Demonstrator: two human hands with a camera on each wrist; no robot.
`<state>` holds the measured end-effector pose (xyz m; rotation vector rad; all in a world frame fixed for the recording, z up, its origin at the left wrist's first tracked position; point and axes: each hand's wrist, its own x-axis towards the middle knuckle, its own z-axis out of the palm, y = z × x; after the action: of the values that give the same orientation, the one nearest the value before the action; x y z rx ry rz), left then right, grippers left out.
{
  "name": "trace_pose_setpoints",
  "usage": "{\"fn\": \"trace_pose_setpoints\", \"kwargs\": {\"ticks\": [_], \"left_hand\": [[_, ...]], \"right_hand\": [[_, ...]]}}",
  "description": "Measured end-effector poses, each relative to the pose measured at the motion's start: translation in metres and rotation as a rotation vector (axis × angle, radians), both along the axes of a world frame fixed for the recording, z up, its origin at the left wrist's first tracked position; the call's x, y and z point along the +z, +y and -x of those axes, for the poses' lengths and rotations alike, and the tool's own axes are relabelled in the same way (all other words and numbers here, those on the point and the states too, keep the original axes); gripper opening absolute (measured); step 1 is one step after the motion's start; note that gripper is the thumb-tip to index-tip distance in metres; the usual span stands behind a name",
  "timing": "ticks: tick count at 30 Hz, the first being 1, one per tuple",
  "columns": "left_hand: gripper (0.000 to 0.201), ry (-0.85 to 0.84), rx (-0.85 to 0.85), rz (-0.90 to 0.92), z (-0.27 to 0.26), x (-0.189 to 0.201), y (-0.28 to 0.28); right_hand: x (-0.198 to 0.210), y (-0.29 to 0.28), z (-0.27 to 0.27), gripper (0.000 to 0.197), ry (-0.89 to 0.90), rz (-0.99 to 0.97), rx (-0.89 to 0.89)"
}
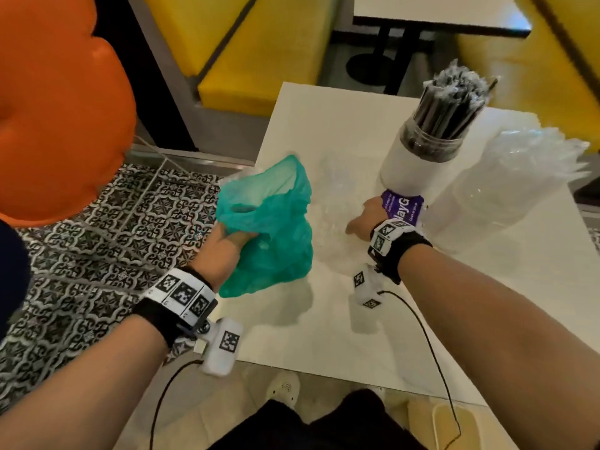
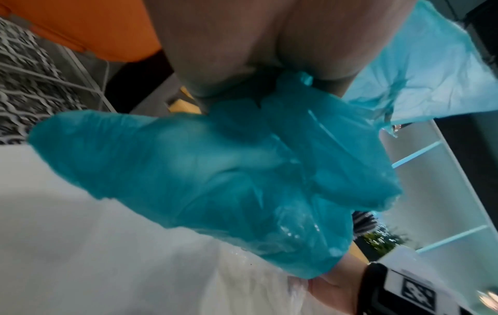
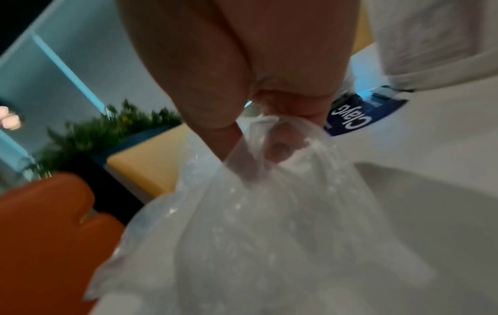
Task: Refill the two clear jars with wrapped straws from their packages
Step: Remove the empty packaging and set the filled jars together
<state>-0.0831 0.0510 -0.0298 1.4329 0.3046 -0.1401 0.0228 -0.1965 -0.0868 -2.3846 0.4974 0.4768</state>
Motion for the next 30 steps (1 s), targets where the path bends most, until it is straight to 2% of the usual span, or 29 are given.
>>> {"fn": "trace_pose_setpoints", "kwargs": {"ticks": [2,4,6,7,9,11,12,13,15,18,20,21,22,23,24,25,26,27,29,30], "left_hand": [[0.032,0.006,-0.06,0.002,-0.008,0.007,-0.015],[0.026,0.001,-0.198,0.001,-0.011,0.012,-0.039],[0.02,-0.015,-0.34,-0.018,-0.008,0.018,-0.069],[0.017,-0.029,-0.375,-0.051,-0.009,0.017,-0.078],[0.006,-0.071,-0.476,-0.142,-0.003,0.019,-0.102],[0.01,-0.104,-0.553,-0.201,0.005,0.021,-0.127],[0.007,-0.108,-0.596,-0.199,0.011,0.02,-0.14],[0.008,-0.111,-0.642,-0.206,0.019,0.021,-0.155],[0.011,-0.134,-0.735,-0.233,0.04,0.019,-0.188],[0.009,-0.169,-0.86,-0.294,0.079,0.015,-0.243],[0.007,-0.235,-0.941,-0.387,0.102,0.012,-0.276],[0.016,-0.269,-0.975,-0.404,0.112,0.013,-0.291],[0.035,-0.289,-0.994,-0.39,0.119,0.009,-0.303],[0.057,-0.283,-1.007,-0.376,0.125,0.007,-0.312],[0.071,-0.255,-1.002,-0.39,0.132,0.006,-0.317],[0.071,-0.227,-1.002,-0.421,0.137,0.001,-0.318],[0.062,-0.234,-1.008,-0.459,0.144,0.001,-0.315],[0.049,-0.257,-1.032,-0.518,0.153,0.001,-0.312],[0.024,-0.211,-1.183,-0.694,0.17,-0.007,-0.293],[0.02,-0.138,-1.249,-0.768,0.181,-0.014,-0.277]], "right_hand": [[0.008,-0.004,0.024,0.063,-0.058,-0.152,-0.005],[0.023,-0.006,0.054,0.059,-0.183,-0.321,0.042],[0.043,-0.015,0.09,0.06,-0.294,-0.551,0.092],[0.05,-0.017,0.101,0.054,-0.329,-0.688,0.094],[0.07,-0.035,0.135,0.039,-0.297,-0.897,-0.041],[0.083,-0.06,0.167,0.052,-0.283,-0.977,-0.12],[0.087,-0.073,0.185,0.059,-0.293,-0.96,-0.114],[0.087,-0.086,0.201,0.057,-0.315,-0.94,-0.105],[0.08,-0.11,0.232,0.044,-0.375,-0.848,-0.113],[0.066,-0.152,0.278,0.043,-0.546,-0.716,-0.202],[0.062,-0.185,0.308,0.047,-0.589,-0.602,-0.293],[0.059,-0.204,0.32,0.045,-0.59,-0.55,-0.351],[0.056,-0.224,0.332,0.039,-0.618,-0.524,-0.402],[0.056,-0.243,0.344,0.028,-0.663,-0.52,-0.469],[0.057,-0.26,0.355,0.014,-0.708,-0.537,-0.499],[0.062,-0.277,0.362,0.011,-0.766,-0.501,-0.571],[0.063,-0.296,0.374,0.019,-0.79,-0.514,-0.695],[0.063,-0.314,0.386,0.019,-0.824,-0.616,-0.792],[0.056,-0.345,0.41,0.005,-0.897,-0.712,-0.928],[0.044,-0.363,0.423,0.004,-0.899,-0.693,-1.003]]}}
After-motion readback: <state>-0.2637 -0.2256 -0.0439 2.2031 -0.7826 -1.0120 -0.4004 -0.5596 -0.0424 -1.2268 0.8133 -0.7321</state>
